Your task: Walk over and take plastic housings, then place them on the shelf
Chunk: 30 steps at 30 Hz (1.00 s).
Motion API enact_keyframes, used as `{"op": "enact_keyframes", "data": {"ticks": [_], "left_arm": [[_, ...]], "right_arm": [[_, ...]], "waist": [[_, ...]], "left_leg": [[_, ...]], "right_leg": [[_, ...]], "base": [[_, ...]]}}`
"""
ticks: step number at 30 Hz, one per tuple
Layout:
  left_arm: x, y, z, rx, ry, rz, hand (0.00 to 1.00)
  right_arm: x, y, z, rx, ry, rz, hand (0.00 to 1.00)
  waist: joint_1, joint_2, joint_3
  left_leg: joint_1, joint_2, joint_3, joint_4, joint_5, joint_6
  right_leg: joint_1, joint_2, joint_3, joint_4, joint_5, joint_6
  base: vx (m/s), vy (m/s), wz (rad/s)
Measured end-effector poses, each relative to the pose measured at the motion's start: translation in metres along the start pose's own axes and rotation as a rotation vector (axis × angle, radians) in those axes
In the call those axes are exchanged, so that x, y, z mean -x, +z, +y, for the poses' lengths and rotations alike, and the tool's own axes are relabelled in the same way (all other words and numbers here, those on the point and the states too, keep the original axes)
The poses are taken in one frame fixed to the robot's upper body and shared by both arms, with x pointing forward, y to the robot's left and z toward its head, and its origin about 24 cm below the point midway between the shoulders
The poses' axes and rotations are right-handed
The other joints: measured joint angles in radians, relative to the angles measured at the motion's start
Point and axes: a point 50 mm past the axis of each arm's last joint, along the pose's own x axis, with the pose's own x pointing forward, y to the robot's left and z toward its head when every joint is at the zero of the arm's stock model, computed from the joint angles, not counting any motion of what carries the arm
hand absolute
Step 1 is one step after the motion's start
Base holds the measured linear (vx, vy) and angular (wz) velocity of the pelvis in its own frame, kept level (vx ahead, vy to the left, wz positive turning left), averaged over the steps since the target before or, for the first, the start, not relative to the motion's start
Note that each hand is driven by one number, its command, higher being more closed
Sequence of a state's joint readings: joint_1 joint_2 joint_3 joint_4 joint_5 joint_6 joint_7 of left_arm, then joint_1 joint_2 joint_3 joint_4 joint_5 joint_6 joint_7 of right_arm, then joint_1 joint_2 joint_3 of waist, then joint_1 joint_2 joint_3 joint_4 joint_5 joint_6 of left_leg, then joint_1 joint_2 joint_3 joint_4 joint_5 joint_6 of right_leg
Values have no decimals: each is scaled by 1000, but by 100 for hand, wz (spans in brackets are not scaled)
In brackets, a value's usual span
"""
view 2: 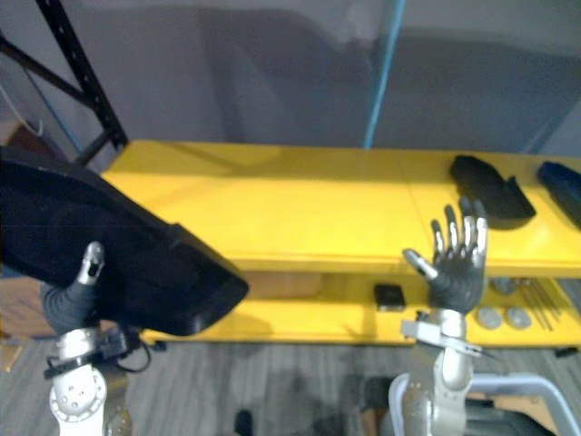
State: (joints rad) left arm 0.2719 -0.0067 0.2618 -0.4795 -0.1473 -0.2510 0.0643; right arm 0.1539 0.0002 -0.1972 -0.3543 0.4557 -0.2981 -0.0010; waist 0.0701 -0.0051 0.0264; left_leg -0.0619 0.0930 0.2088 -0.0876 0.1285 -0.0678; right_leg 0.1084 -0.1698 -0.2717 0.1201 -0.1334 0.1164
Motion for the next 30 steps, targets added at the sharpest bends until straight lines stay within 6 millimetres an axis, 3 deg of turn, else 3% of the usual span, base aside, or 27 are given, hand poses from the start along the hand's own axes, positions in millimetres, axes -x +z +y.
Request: {"op": "enact_keyframes", "data": {"ticks": [2,6,7,8,24,30], "left_arm": [[-1,1,-2,3,-20,-6,100],[-9,5,-10,2,-86,-45,100],[-11,6,-13,-17,-109,-57,100],[-17,9,-17,-34,-145,-73,100],[-16,8,-15,-35,-118,-67,100],[-23,7,-17,-65,-174,-35,100]], "right_arm": [[0,1,-3,7,-33,-2,0],[0,2,-7,15,-59,-5,0],[0,2,-7,15,-59,-2,0],[3,5,-11,32,-74,7,0],[9,1,-10,0,-107,19,0],[13,-6,-3,-25,-93,62,0]], "waist": [[-5,18,-11],[-20,23,-17],[-23,21,-16],[-34,-13,7],[-36,-24,25],[-59,-23,26]], "left_leg": [[3,6,17,0,0,0],[13,16,24,0,14,-10],[12,19,28,0,15,-10],[27,20,71,-1,28,-9],[29,25,82,-1,21,-8],[27,30,102,-1,18,-5]], "right_leg": [[2,4,2,-9,0,0],[9,11,0,-12,-6,-10],[7,13,1,-12,-6,-10],[-4,9,48,-8,2,0],[-2,10,49,-9,5,1],[-3,4,52,-28,18,2]], "base": [[-37,-17,-9],[-8,-7,-1],[0,0,0],[0,0,0],[0,0,0],[12,-6,-5]]}}
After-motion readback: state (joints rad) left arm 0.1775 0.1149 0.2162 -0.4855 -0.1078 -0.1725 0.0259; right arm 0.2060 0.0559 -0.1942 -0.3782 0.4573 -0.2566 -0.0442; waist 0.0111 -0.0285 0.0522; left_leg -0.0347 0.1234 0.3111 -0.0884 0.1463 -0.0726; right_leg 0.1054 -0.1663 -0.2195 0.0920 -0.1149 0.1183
